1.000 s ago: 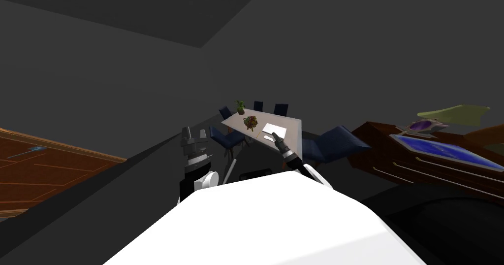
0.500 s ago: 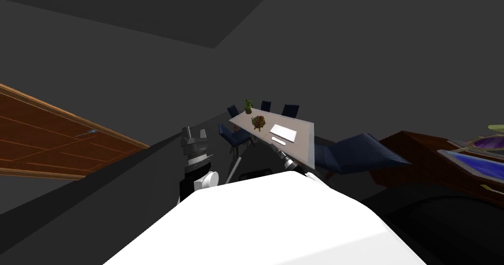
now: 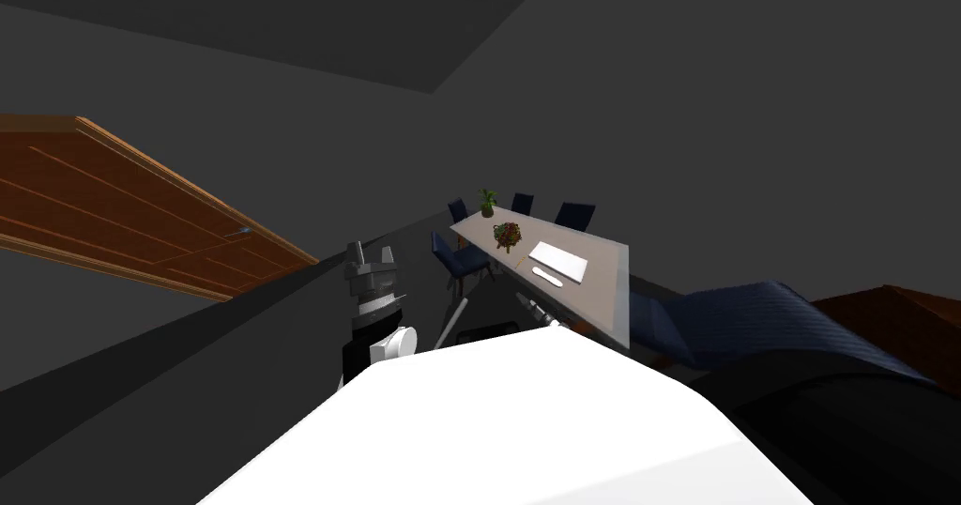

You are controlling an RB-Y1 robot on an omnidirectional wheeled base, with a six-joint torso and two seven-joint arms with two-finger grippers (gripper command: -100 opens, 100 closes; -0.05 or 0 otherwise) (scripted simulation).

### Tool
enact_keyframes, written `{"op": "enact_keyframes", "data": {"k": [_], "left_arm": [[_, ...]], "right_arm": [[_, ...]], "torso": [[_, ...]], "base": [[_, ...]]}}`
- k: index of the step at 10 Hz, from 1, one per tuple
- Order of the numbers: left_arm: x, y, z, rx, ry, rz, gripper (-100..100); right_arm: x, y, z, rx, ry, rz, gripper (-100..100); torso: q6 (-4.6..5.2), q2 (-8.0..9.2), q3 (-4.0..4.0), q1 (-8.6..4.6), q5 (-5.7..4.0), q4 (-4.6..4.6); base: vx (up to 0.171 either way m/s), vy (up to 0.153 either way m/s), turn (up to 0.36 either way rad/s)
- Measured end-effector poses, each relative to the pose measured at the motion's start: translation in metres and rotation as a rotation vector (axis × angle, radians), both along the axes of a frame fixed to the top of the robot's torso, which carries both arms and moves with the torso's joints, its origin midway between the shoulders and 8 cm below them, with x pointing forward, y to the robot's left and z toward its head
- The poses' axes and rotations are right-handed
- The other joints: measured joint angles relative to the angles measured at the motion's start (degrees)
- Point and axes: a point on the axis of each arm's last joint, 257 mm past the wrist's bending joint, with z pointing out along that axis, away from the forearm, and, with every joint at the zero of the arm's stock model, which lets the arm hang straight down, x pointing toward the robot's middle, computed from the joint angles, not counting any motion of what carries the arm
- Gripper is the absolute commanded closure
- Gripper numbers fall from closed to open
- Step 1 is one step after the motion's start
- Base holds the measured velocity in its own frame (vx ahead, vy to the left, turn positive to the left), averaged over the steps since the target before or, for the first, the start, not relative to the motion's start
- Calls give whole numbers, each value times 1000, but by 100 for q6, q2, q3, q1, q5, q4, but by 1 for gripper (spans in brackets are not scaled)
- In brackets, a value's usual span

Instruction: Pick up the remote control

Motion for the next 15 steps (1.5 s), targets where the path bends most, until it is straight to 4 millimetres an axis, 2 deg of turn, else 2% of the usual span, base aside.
{"op": "enact_keyframes", "data": {"k": [2, 4, 8, 9, 10, 12, 13, 14, 15], "left_arm": [[0, 0, 0, 0, 0, 0, 0], [0, 0, 0, 0, 0, 0, 0], [0, 0, 0, 0, 0, 0, 0], [0, 0, 0, 0, 0, 0, 0], [0, 0, 0, 0, 0, 0, 0], [0, 0, 0, 0, 0, 0, 0], [0, 0, 0, 0, 0, 0, 0], [0, 0, 0, 0, 0, 0, 0], [0, 0, 0, 0, 0, 0, 0]], "right_arm": [[-27, -1, -28, -50, 71, 28, -100], [-40, -3, -46, -78, 106, 40, -100], [-91, -17, -93, -172, 227, 95, -100], [-97, -22, -99, -182, 242, 96, -100], [-113, -31, -108, -209, 276, 114, -100], [-128, -38, -124, -239, 316, 124, -100], [-145, -45, -138, -267, 350, 142, -100], [-177, -55, -149, -309, 403, 170, -100], [-189, -67, -157, -340, 436, 185, -100]], "torso": [[1, 4, 2, 1, 1, 0], [6, 27, 14, -9, -1, 5], [6, 10, 5, -14, -3, 2], [7, 20, 10, -12, -2, 4], [1, 14, 8, -15, -2, 3], [7, 23, 12, -16, -4, 4], [1, 14, 8, -18, -4, 4], [2, -5, -3, -30, -4, -1], [5, -4, -4, -34, -7, -1]], "base": [[77, 33, 190], [29, 9, 127], [63, -2, 137], [70, -2, 252], [73, -22, 188], [51, -14, 140], [142, -47, 416], [112, -63, 153], [42, -27, 5]]}}
